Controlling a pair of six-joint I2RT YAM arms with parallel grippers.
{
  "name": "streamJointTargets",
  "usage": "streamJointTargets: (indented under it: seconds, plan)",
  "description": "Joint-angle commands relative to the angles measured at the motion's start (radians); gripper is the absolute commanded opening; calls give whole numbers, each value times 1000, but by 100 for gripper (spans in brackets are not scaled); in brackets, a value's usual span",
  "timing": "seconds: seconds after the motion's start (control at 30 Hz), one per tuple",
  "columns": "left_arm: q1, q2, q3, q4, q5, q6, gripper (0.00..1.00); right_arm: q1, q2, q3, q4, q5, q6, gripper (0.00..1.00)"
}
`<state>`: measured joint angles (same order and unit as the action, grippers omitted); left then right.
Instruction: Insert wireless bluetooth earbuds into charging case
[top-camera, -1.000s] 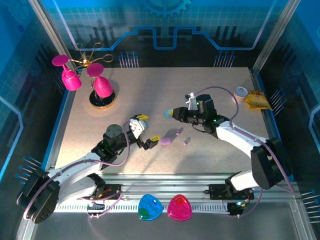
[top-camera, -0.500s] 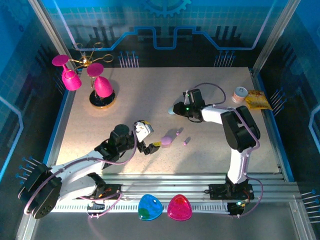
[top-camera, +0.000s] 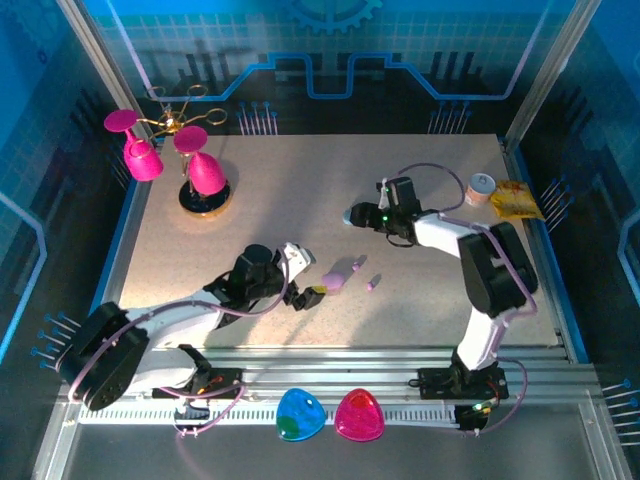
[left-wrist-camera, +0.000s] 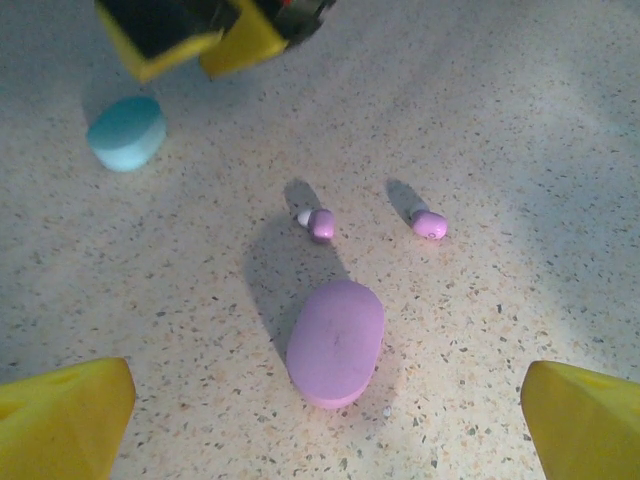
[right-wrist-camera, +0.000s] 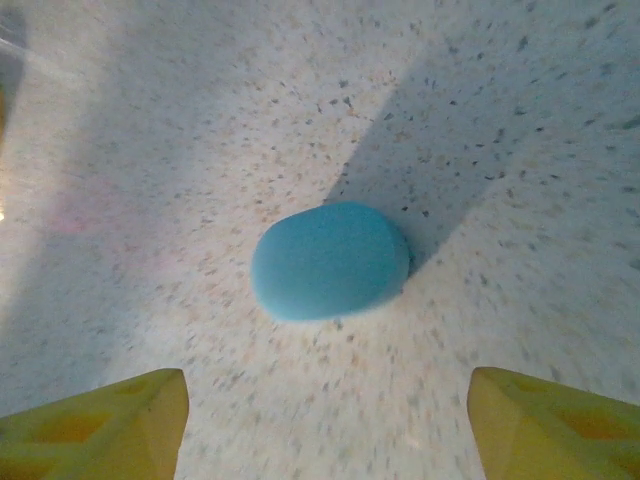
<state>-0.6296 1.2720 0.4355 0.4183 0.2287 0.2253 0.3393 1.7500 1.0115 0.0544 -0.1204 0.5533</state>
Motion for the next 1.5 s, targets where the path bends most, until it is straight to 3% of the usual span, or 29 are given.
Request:
streamJointTargets:
  seconds: [0.0, 0.23, 0.4, 0.73, 0.93, 1.07, 1.27, 1.47]
  plan:
    - [-5, 87, 80, -27, 42, -61, 99, 7, -165, -99, -51, 45, -50, 74]
    - [-6, 250, 200, -168, 91, -99, 94, 54, -497, -378, -160, 56, -41, 74]
    - [-10, 380, 294, -211, 185, -199, 89, 91, -625, -495, -186, 60, 32, 73]
    - [-74, 445, 365, -265, 283, -381, 87, 136, -611, -516, -177, 72, 59, 73]
    - [-108, 418, 307, -110, 347, -516, 89, 159, -561, -491, -156, 71, 69, 73]
    - [-73, 347, 212, 12, 242, -596, 89, 222, -561, -468, -193, 148, 81, 73]
    - [44, 189, 113, 1, 70, -599, 91, 379, -560, -433, -253, 324, 166, 72]
    - [91, 14, 76, -108, -68, -527, 96, 473, -518, -443, -231, 301, 295, 72]
